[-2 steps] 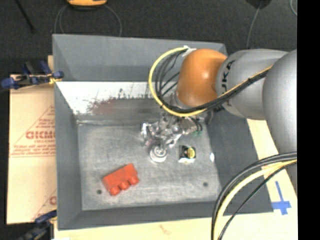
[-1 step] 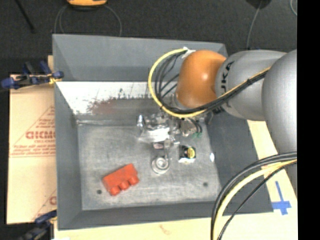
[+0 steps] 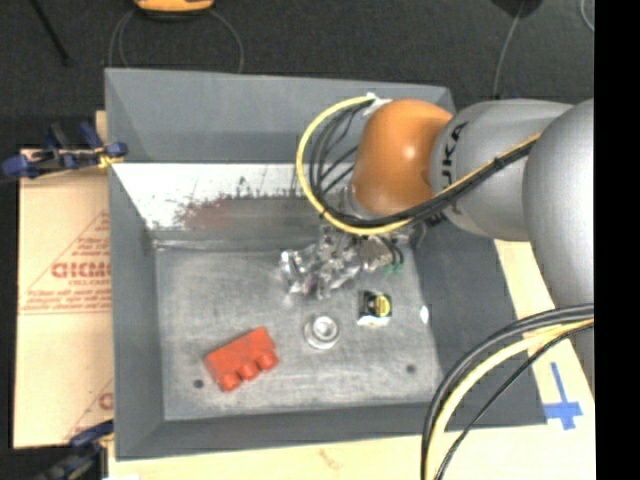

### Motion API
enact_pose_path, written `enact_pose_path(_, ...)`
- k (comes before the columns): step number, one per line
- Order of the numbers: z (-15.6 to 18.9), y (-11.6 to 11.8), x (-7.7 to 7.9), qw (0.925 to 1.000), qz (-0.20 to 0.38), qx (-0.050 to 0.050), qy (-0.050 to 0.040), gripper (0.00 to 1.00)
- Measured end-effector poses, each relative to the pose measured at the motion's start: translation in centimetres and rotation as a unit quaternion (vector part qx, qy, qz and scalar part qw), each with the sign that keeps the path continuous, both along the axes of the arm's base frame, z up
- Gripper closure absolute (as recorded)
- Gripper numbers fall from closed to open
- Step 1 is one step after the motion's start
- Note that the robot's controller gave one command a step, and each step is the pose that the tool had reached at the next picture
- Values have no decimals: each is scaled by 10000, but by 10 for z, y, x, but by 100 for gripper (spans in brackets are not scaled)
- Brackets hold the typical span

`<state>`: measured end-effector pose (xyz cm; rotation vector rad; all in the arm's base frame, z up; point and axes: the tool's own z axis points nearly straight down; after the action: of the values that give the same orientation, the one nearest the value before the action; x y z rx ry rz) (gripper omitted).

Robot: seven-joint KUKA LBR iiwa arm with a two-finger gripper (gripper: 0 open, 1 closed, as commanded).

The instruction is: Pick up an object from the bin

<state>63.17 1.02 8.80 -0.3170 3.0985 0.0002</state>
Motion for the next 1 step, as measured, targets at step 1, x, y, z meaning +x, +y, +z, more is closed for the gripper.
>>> enact_pose_path(1, 107, -6, 2, 10000, -36, -18, 66, 100)
